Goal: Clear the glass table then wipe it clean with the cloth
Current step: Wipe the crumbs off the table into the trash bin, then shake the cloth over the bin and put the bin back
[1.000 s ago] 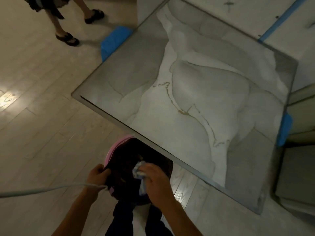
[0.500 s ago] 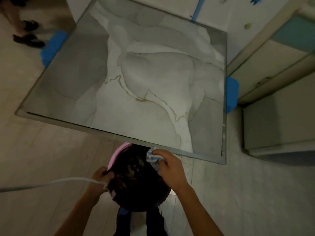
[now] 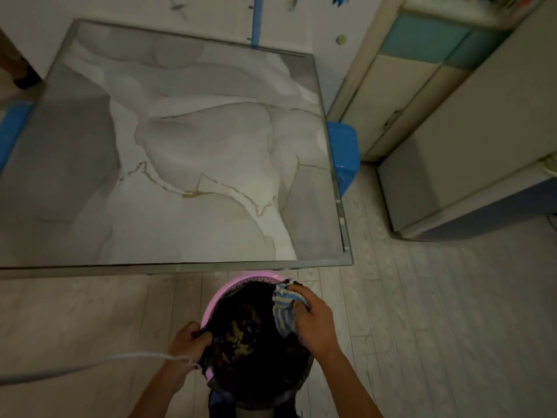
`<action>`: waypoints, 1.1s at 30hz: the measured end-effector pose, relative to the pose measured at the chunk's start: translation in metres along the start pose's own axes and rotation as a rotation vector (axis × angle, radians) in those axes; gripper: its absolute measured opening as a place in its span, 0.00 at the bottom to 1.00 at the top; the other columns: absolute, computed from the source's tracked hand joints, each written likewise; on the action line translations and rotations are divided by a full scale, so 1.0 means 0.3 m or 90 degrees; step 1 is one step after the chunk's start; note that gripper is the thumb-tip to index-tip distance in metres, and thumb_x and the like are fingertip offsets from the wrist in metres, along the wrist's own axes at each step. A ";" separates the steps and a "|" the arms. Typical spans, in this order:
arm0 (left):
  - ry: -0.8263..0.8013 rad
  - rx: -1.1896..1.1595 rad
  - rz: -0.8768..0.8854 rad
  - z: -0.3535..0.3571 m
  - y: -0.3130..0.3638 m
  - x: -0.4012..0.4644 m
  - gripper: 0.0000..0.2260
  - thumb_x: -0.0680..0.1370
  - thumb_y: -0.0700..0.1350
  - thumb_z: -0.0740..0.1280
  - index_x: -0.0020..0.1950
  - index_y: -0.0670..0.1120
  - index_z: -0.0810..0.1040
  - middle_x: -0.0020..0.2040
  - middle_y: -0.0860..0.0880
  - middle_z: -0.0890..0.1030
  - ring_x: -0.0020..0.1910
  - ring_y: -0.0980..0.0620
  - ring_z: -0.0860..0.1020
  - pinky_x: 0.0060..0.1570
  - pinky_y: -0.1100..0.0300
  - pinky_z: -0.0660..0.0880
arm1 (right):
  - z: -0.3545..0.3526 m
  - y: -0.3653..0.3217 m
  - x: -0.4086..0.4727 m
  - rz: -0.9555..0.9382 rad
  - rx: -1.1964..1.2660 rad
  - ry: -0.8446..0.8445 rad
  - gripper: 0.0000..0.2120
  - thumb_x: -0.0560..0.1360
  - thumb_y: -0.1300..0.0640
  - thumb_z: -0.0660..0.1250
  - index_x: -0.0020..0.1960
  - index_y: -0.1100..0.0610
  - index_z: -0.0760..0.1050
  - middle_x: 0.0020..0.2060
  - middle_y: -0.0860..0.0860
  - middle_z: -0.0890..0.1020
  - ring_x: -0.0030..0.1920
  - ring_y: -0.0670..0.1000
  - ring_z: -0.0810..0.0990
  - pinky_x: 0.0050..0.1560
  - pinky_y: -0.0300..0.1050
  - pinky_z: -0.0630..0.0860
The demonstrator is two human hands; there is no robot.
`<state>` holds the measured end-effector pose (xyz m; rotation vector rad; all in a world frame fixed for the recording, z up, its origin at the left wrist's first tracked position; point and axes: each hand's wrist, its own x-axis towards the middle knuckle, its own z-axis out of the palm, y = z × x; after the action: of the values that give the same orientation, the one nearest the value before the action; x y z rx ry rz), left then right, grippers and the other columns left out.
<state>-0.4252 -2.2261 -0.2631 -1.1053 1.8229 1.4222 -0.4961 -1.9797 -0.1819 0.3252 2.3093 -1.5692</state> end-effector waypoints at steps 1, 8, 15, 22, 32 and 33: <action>-0.006 0.010 0.001 0.031 0.008 -0.009 0.10 0.74 0.37 0.67 0.38 0.42 0.67 0.32 0.45 0.69 0.31 0.50 0.70 0.31 0.58 0.62 | -0.027 0.007 -0.008 0.002 0.000 0.004 0.19 0.79 0.67 0.59 0.57 0.45 0.79 0.52 0.40 0.82 0.52 0.34 0.79 0.53 0.26 0.73; -0.056 0.056 0.064 0.229 0.136 -0.090 0.08 0.70 0.40 0.69 0.37 0.43 0.70 0.31 0.48 0.72 0.31 0.53 0.71 0.31 0.59 0.64 | -0.317 0.034 -0.009 -0.020 -0.031 0.053 0.18 0.79 0.65 0.62 0.54 0.42 0.77 0.47 0.32 0.81 0.50 0.32 0.78 0.49 0.26 0.72; -0.050 0.084 0.132 0.451 0.336 -0.278 0.07 0.63 0.46 0.68 0.37 0.45 0.76 0.31 0.49 0.78 0.32 0.52 0.76 0.33 0.59 0.68 | -0.707 -0.001 0.029 -0.039 -0.046 0.095 0.13 0.78 0.60 0.65 0.60 0.48 0.74 0.51 0.45 0.80 0.50 0.44 0.78 0.45 0.26 0.70; -0.014 0.148 0.210 0.666 0.618 -0.452 0.03 0.72 0.38 0.68 0.38 0.43 0.76 0.32 0.47 0.77 0.28 0.54 0.75 0.24 0.65 0.67 | -1.077 -0.140 0.085 -0.068 -0.064 0.109 0.10 0.77 0.59 0.65 0.54 0.47 0.77 0.46 0.43 0.81 0.45 0.37 0.78 0.43 0.30 0.71; -0.113 0.173 0.244 0.940 0.924 -0.460 0.12 0.62 0.49 0.68 0.41 0.43 0.79 0.35 0.43 0.82 0.36 0.46 0.80 0.36 0.53 0.77 | -1.401 -0.261 0.147 -0.051 -0.074 0.205 0.09 0.76 0.57 0.64 0.54 0.48 0.78 0.47 0.46 0.82 0.47 0.47 0.79 0.43 0.39 0.72; -0.134 0.160 0.237 0.959 0.941 -0.417 0.16 0.60 0.50 0.68 0.43 0.42 0.79 0.36 0.40 0.82 0.36 0.45 0.81 0.35 0.49 0.78 | -1.420 -0.273 0.152 -0.049 -0.080 0.213 0.09 0.76 0.57 0.63 0.55 0.49 0.78 0.47 0.47 0.81 0.47 0.48 0.79 0.43 0.40 0.72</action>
<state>-0.6228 -1.8909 -0.0993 -0.4885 2.0510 1.3962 -0.6281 -1.6135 0.0148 0.5062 2.6882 -1.4903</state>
